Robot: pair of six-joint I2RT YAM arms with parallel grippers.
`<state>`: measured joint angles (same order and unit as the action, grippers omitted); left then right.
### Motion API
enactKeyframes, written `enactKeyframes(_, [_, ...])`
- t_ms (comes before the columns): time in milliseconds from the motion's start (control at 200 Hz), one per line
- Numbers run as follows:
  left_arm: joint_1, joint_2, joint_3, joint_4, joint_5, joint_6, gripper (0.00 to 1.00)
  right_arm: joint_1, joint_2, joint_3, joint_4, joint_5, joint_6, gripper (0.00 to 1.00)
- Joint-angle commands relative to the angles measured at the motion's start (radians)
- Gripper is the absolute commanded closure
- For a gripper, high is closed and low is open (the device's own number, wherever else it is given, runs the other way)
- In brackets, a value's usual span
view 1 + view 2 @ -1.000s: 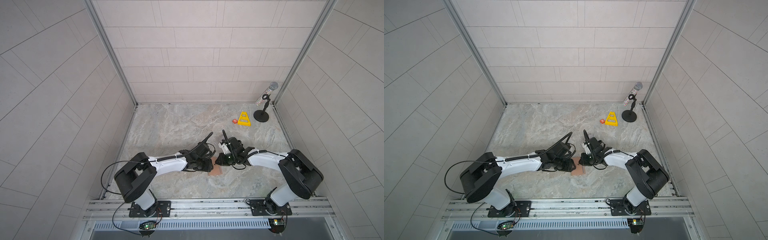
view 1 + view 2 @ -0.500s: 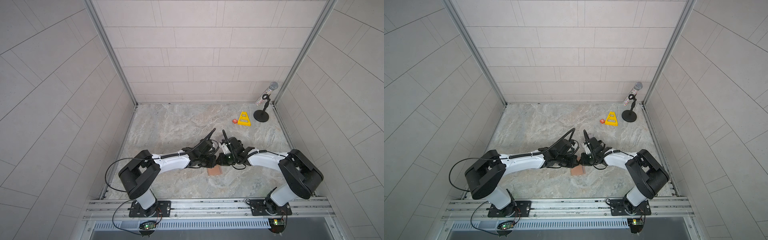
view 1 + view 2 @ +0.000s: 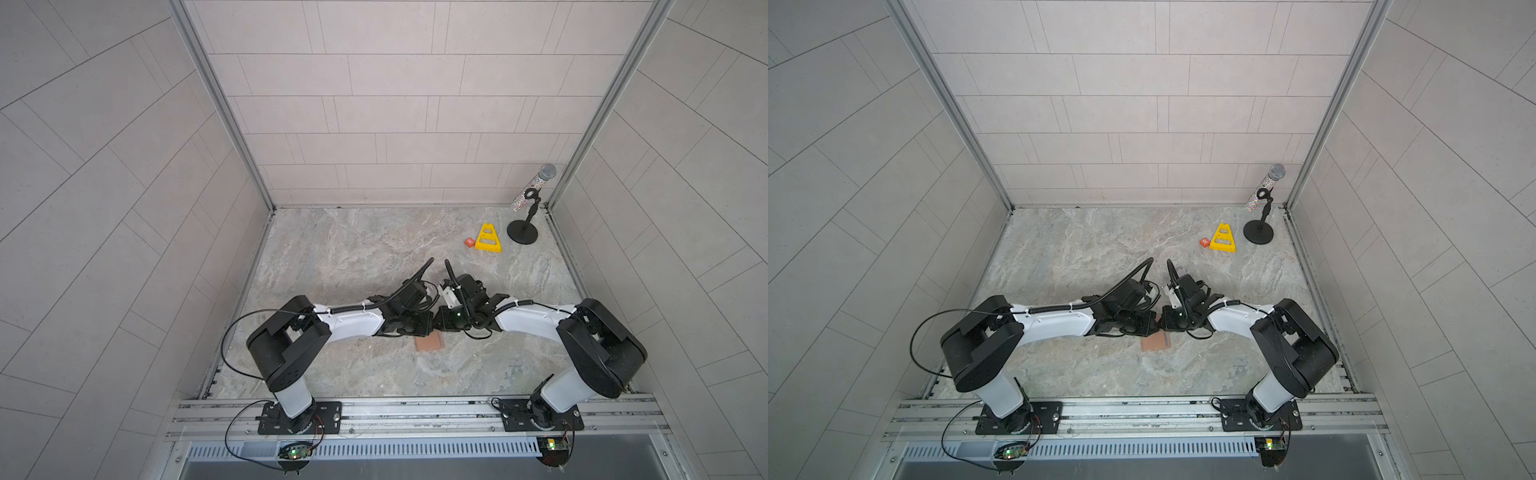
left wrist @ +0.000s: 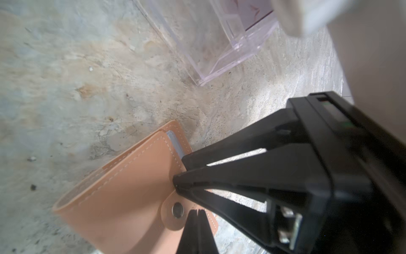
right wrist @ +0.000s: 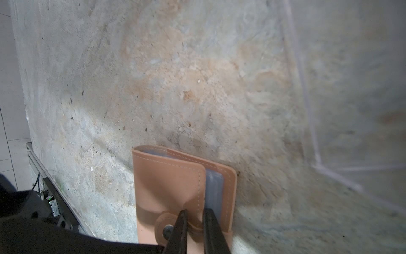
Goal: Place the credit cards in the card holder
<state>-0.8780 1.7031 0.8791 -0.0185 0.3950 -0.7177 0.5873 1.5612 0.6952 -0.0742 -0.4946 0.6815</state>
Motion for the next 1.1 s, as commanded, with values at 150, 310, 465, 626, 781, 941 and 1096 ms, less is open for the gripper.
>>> enactKeyframes(150, [0.0,0.042,0.017,-0.009,-0.036,-0.002,1.0,0.019,0.031,-0.029,-0.078,0.008,-0.01,0.85])
enactKeyframes(310, [0.001,0.053,-0.006,-0.021,-0.072,-0.036,1.0,0.019,0.031,-0.028,-0.078,0.007,-0.011,0.85])
enactKeyframes(465, [0.01,0.06,-0.043,-0.016,-0.11,-0.083,1.0,0.019,0.032,-0.026,-0.082,0.004,-0.014,0.85])
enactKeyframes(626, [0.039,0.059,-0.078,0.02,-0.094,-0.12,1.0,0.022,0.033,-0.025,-0.094,0.006,-0.022,0.85])
enactKeyframes(781, [0.067,0.098,-0.097,0.067,-0.035,-0.167,1.0,0.022,0.031,-0.023,-0.104,0.01,-0.025,0.85])
enactKeyframes(941, [0.103,0.107,-0.147,0.112,-0.004,-0.206,1.0,0.022,0.016,-0.017,-0.121,0.02,-0.029,0.85])
enactKeyframes(1096, [0.147,0.117,-0.19,0.121,0.019,-0.198,1.0,0.023,0.004,0.004,-0.161,0.034,-0.045,0.85])
